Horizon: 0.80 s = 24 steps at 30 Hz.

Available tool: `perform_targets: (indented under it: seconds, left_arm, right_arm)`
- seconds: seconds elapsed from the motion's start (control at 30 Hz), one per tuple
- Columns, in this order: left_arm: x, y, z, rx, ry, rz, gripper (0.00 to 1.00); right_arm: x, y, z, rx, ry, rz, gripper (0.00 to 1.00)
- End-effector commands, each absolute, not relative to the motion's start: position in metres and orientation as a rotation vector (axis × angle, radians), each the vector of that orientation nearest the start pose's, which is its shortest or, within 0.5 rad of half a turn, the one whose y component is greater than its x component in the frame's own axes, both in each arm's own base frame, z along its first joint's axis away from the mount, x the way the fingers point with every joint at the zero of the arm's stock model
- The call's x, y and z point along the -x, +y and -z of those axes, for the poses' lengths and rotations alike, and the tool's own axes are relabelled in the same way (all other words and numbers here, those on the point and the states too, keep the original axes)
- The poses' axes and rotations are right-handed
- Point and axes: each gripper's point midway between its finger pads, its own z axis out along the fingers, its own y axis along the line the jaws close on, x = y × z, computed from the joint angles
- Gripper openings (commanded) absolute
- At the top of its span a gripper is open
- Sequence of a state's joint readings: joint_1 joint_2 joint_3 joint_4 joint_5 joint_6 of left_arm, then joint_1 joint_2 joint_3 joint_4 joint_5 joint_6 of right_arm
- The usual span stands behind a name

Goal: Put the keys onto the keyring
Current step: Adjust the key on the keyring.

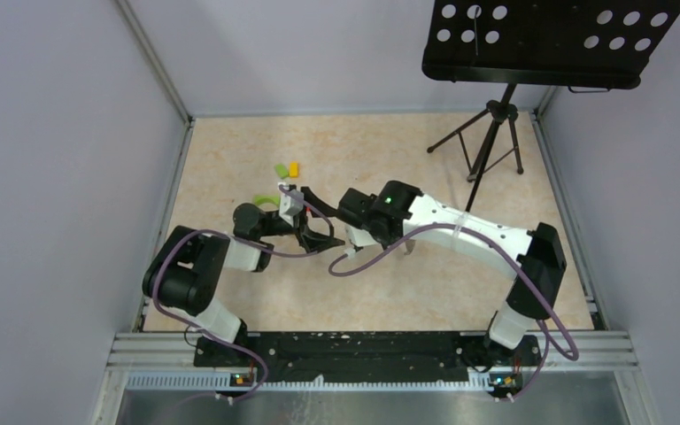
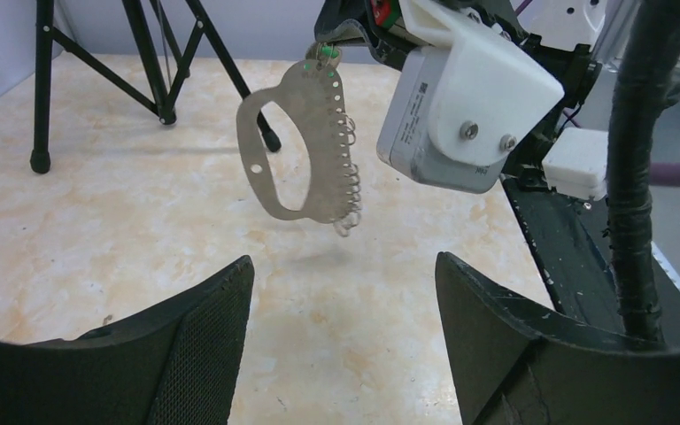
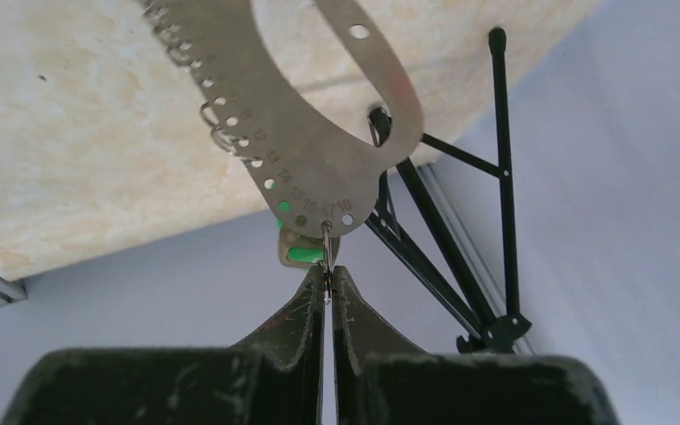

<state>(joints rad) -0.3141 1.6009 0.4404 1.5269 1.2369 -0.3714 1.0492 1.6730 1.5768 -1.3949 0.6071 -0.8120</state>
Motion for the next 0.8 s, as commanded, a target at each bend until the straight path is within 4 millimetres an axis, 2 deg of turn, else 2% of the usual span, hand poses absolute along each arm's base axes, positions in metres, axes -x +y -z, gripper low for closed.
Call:
perform_targets:
  seconds: [0.0,0.2,0.4,0.63,0.77]
  left_arm:
    - [-0.245,-0.253,-0.219,-1.159,0.885,1.112,0.78]
    - [-0.254,-0.245,-0.222,-1.151,0.889,1.082,0.77]
    - [-0.249,-0.245,-0.225,-1.182,0.879,1.097,0.76]
    - [-0.252,-0.248,-0.234,-1.118,0.939,1.18,0.6]
    - [-0.244,-0.256,-0.237,-1.147,0.921,1.214,0.47]
  right_arm:
    - [-0.262,0.173,-0.233,2.253,1.619,1.186,0.0]
    - [-0.265,0.175,-0.24,2.231,1.592,1.183,0.0]
    - [-0.254,0.19,-0.241,2.234,1.588,0.912,0.0]
    - [-0.237,0.211,-0.244,2.196,1.586,0.612,0.0]
    - [-0.231,0.221,-0.246,2.168,1.571,0.482,0.0]
